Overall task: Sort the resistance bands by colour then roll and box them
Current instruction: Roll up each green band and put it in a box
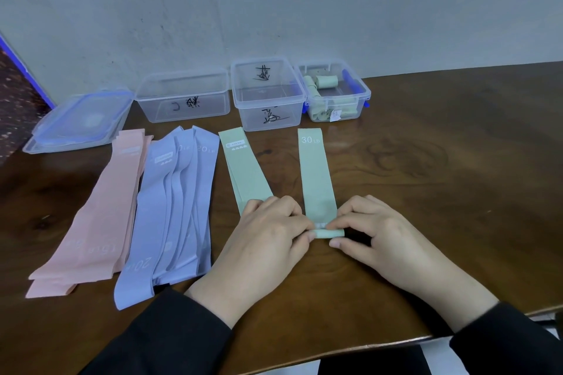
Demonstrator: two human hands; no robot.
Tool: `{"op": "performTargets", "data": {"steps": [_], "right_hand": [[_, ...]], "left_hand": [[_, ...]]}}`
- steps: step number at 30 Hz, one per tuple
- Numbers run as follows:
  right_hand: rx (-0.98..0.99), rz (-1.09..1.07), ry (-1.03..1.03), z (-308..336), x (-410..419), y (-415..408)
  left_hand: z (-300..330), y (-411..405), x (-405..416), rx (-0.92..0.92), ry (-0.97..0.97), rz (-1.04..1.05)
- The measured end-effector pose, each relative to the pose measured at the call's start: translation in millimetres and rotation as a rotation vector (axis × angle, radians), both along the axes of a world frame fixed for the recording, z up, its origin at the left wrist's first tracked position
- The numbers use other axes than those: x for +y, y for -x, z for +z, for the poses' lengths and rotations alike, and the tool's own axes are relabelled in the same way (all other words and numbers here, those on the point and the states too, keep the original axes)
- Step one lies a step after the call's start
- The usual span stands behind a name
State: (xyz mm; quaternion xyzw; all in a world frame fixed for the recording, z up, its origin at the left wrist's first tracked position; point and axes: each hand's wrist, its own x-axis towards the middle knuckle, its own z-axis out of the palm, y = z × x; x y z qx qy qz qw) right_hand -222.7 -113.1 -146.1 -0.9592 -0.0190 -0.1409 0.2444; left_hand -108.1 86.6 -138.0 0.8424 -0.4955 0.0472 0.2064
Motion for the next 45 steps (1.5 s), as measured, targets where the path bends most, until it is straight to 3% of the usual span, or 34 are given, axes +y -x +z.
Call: {"op": "performTargets", "data": {"steps": [45], "right_hand": [[0.029, -0.031, 0.045, 2.1, 4.3, -0.4]], "left_hand": [[0.4, 0.6, -0.6, 0.032, -0.034, 0.011]]}}
